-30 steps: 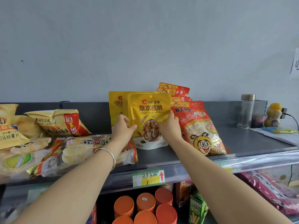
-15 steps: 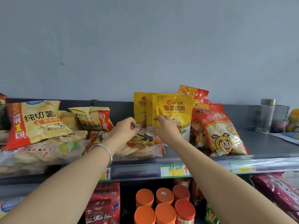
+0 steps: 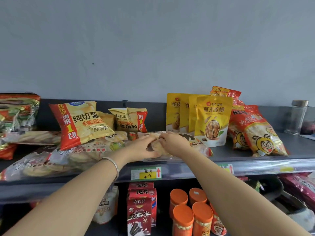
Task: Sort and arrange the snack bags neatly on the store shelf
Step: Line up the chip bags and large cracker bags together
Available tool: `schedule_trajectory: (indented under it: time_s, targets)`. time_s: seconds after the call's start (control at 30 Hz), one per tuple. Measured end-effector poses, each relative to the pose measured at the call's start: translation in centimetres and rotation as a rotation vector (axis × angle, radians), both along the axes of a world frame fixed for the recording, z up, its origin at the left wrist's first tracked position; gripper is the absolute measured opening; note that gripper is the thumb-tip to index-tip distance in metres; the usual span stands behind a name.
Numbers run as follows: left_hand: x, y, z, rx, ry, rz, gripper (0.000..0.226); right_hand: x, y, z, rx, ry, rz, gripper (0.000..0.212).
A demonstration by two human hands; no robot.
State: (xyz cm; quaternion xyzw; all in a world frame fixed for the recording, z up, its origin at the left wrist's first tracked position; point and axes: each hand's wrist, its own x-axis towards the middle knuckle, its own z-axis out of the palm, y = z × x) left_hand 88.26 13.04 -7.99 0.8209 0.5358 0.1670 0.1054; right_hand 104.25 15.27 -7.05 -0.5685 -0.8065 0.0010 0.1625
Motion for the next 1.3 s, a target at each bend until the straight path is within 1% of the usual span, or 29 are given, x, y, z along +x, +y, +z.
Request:
schedule_trajectory:
  time_s: [0.07,0.13,0.23,0.3,0.37,0.47,0.5,0.53,0.6,0.67,0.73,0.8,0.83,0.87,0.93,0.97,1.03,1.07,1.1,1.17,1.23,1.3]
  targets:
    - [0.1,-0.4,-0.2,0.026,0.095,0.016,0.092,0.1,-0.4,-0.3,0.018,-0.015,-0.027,0.040]
    - [0.2,-0.5,-0.5,0.077,0.141,0.033,0.094,0.2,-0.7,-0.7,0.041,-0.020,-0.044,0.041]
    - [0.2,-0.6,-0.7,0.117,0.122,0.022,0.084,0.4,-1.4,-1.4,0.121,0.054,-0.037,0.039]
    - [0.3,-0.9,-0.7,0.154,0.159,0.015,0.073,0.6,-2.1,-1.4,0.173,0.143,-0.027,0.036]
    - [0.5,-0.9,-0.9,0.222,0.214,0.045,0.062,1.0,-2.7,-1.3,0.254,0.204,-0.037,0.033]
    - [0.7,-0.7,-1.2,0.283,0.228,0.128,0.054,1.4,-3.7,-0.9,0.463,0.214,-0.090,0.022]
    - [0.8,-0.5,-1.3,0.303,0.224,0.159,0.053,1.6,-3.9,-0.6,0.489,0.238,-0.115,0.022]
    - [0.9,-0.3,-1.3,0.327,0.228,0.185,0.051,1.8,-4.0,-0.3,0.479,0.265,-0.144,0.027]
    - [1.2,-0.2,-0.9,0.372,0.200,0.229,0.045,2.3,-4.3,0.5,0.428,0.304,-0.200,0.040]
    - [1.7,-0.3,0.2,0.354,0.100,0.273,0.037,2.7,-4.4,1.0,0.342,0.378,-0.241,0.049]
    - [2.2,-0.5,1.5,0.310,0.011,0.332,0.032,3.0,-4.1,1.2,0.148,0.519,-0.279,0.050]
    - [2.8,-0.8,2.5,0.284,-0.002,0.369,0.031,3.0,-3.6,1.1,-0.089,0.691,-0.306,0.051]
    - [3.2,-0.9,2.9,0.278,0.015,0.376,0.031,2.9,-3.5,1.0,-0.207,0.815,-0.317,0.055]
    - [3.5,-1.1,3.2,0.271,0.039,0.386,0.032,2.6,-3.3,0.9,-0.325,0.977,-0.310,0.061]
    - [4.2,-1.9,3.7,0.280,0.095,0.383,0.040,1.6,-3.1,1.0,-0.543,1.345,-0.241,0.068]
    - [4.4,-2.2,3.8,0.299,0.120,0.362,0.044,1.1,-3.0,1.0,-0.615,1.510,-0.223,0.070]
    - [4.5,-2.9,3.7,0.316,0.119,0.281,0.050,0.6,-2.3,0.8,-0.679,1.761,-0.262,0.065]
    - [4.3,-3.0,3.6,0.275,0.048,0.251,0.052,0.6,-1.8,0.6,-0.691,1.829,-0.296,0.060]
    - [4.0,-3.2,3.6,0.212,-0.063,0.226,0.054,0.5,-1.6,0.5,-0.697,1.848,-0.326,0.057]
    - [3.1,-3.1,3.6,0.103,-0.292,0.197,0.054,0.5,-1.7,0.5,-0.694,1.873,-0.309,0.050]
    - [2.7,-3.1,3.8,0.053,-0.442,0.209,0.055,0.2,-2.3,0.8,-0.668,1.908,-0.292,0.044]
    - [2.9,-3.3,4.4,-0.008,-0.679,0.206,0.055,-0.1,-2.9,1.3,-0.609,1.895,-0.290,0.043]
